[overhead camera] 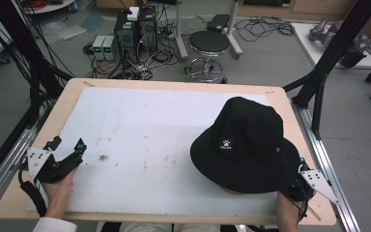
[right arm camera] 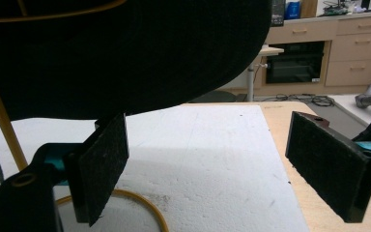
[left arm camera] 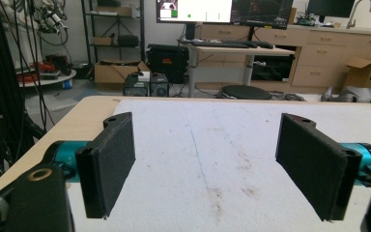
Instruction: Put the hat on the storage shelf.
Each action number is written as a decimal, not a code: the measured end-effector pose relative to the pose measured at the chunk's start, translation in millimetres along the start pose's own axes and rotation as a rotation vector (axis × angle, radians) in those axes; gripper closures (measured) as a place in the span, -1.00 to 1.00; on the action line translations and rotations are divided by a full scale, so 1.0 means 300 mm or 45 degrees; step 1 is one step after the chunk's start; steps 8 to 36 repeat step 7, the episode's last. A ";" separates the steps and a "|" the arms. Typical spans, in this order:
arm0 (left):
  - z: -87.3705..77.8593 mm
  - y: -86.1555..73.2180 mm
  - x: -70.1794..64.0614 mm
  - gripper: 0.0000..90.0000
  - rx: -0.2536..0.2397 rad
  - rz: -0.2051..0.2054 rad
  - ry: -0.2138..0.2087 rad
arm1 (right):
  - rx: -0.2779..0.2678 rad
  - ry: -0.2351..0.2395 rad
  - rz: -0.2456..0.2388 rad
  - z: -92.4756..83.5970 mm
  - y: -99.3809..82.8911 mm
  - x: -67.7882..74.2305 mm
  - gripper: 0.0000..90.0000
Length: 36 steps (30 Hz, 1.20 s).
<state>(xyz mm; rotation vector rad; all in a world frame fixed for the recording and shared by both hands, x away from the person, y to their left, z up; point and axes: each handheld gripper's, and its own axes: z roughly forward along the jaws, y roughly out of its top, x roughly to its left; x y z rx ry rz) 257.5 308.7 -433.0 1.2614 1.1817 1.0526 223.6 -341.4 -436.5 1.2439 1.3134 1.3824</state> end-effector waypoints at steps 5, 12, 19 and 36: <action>0.000 0.000 0.003 -0.51 0.000 -0.003 0.001 | 0.000 0.002 -0.006 0.001 0.000 0.001 -0.67; 0.001 0.000 0.002 -0.51 0.001 -0.003 0.000 | 0.003 -0.001 0.003 0.002 -0.002 -0.002 -0.68; 0.001 0.000 0.002 -0.51 0.001 -0.003 0.000 | 0.003 -0.001 0.003 0.002 -0.002 -0.002 -0.68; 0.001 0.000 0.002 -0.51 0.001 -0.003 0.000 | 0.003 -0.001 0.003 0.002 -0.002 -0.002 -0.68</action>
